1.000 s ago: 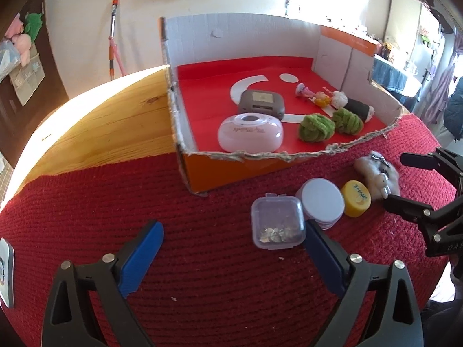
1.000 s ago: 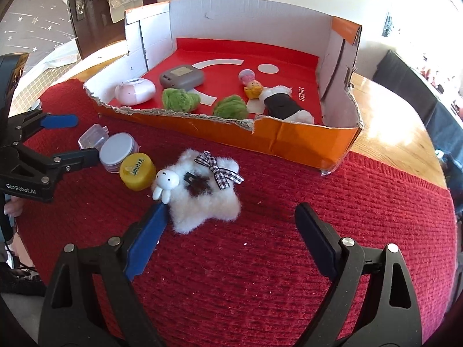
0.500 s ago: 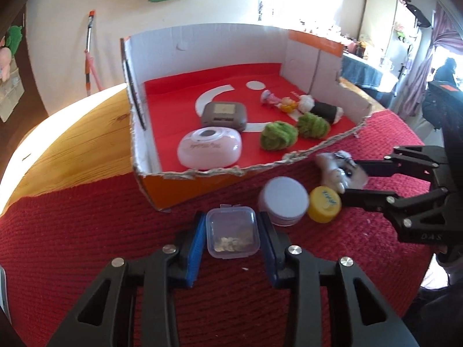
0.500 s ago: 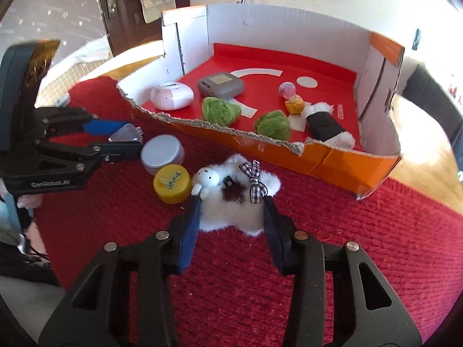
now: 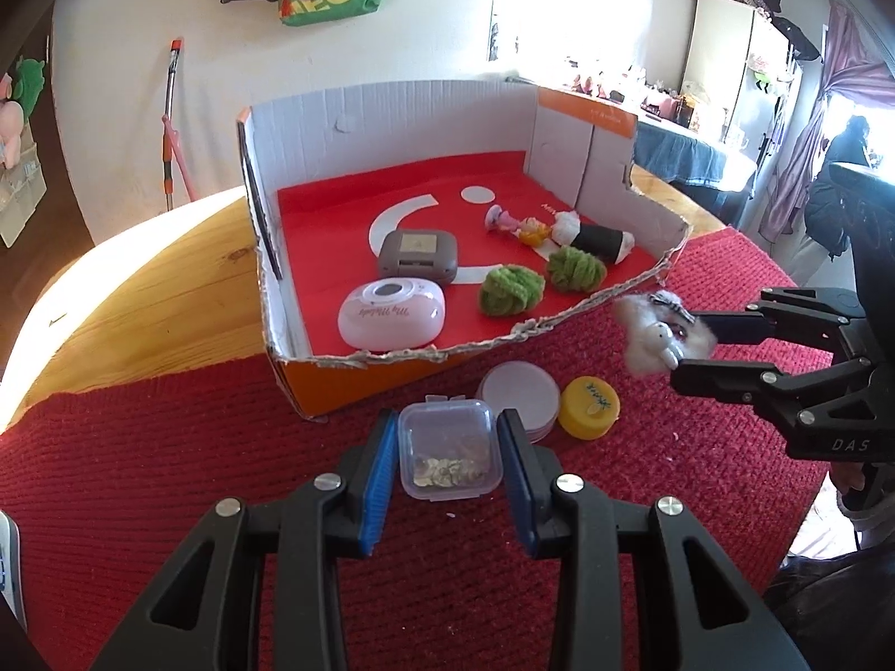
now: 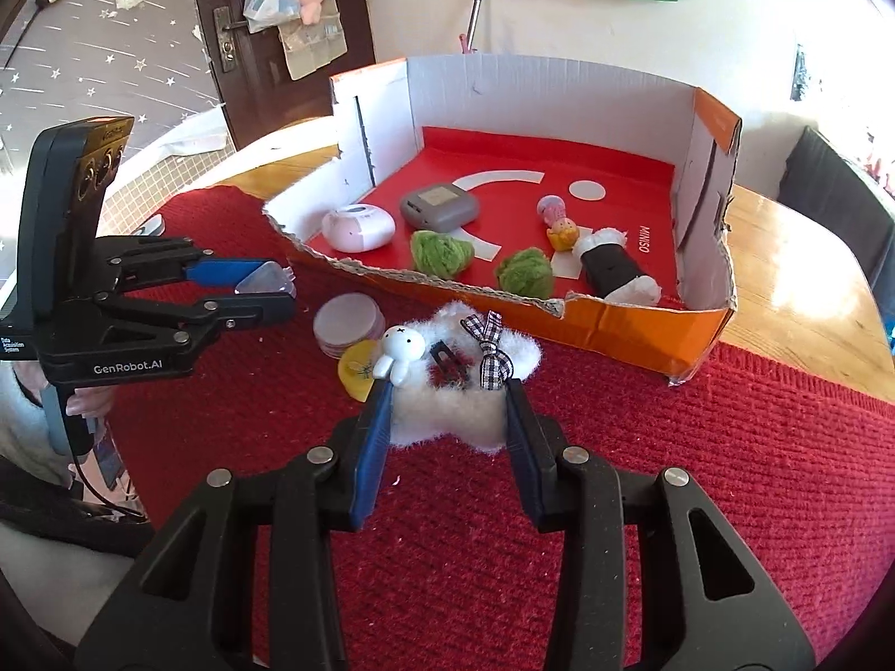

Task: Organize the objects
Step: 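Grasp the clear plastic box with the left tool while the right tool grasps the white star plush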

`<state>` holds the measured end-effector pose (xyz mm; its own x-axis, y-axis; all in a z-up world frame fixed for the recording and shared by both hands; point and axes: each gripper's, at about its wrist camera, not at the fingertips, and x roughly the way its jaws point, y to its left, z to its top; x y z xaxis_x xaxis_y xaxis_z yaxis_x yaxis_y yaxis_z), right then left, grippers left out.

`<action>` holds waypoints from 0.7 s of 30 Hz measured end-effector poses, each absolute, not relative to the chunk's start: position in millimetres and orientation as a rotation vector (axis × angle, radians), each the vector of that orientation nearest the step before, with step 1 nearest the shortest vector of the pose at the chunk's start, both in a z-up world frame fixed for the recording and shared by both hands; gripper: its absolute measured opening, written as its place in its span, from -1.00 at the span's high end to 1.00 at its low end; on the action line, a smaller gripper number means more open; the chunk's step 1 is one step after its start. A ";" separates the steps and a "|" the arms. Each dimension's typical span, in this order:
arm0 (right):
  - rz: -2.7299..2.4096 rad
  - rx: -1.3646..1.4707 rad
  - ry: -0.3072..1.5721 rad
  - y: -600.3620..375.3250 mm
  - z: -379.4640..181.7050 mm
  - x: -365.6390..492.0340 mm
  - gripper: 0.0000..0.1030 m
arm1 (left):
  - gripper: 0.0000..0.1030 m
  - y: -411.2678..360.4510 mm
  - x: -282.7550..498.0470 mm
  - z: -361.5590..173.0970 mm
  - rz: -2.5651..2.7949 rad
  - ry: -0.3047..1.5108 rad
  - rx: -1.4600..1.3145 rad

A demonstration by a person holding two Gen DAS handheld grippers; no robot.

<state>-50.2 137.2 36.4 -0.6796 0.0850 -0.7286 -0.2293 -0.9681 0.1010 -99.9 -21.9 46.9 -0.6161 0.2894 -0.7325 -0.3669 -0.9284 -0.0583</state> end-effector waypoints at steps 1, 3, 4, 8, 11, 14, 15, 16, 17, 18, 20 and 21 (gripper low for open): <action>2.717 -1.165 0.275 136.5 37.0 -49.5 0.28 | 0.27 -21.8 -98.8 48.2 2.533 0.136 -1.118; 2.715 -1.161 0.275 135.7 36.9 -48.9 0.28 | 0.27 -21.2 -97.1 50.4 2.535 0.138 -1.109; 2.714 -1.161 0.279 135.3 37.2 -48.3 0.28 | 0.27 -20.9 -96.3 51.2 2.536 0.139 -1.106; 2.714 -1.155 0.286 134.8 37.5 -46.7 0.28 | 0.27 -18.8 -94.1 54.4 2.535 0.143 -1.091; 2.715 -1.157 0.284 134.0 37.1 -45.8 0.28 | 0.27 -16.9 -92.5 56.2 2.534 0.147 -1.084; 2.716 -1.156 0.287 133.5 37.3 -44.8 0.28 | 0.27 -15.6 -91.9 56.7 2.531 0.149 -1.082; 2.715 -1.158 0.289 133.5 37.2 -44.7 0.28 | 0.27 -15.1 -91.6 56.9 2.530 0.149 -1.082; 2.716 -1.157 0.293 133.9 37.0 -44.5 0.28 | 0.27 -15.1 -91.0 57.0 2.530 0.149 -1.081; 2.717 -1.157 0.300 134.4 37.0 -44.1 0.28 | 0.27 -15.2 -90.1 57.9 2.531 0.148 -1.078; 2.721 -1.156 0.312 135.0 37.3 -43.5 0.28 | 0.27 -15.3 -89.6 58.6 2.531 0.148 -1.076; 2.726 -1.154 0.322 134.9 39.0 -42.2 0.28 | 0.27 -15.8 -87.8 61.1 2.534 0.146 -1.069; 2.723 -1.149 0.319 134.2 40.1 -41.7 0.28 | 0.27 -16.2 -87.6 63.1 2.536 0.143 -1.063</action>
<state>-41.7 134.2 40.1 -0.6892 0.0717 -0.7210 -0.2362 -0.9630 0.1300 -87.6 -16.2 63.1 -0.6385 0.3104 -0.7042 -0.3874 -0.9203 -0.0544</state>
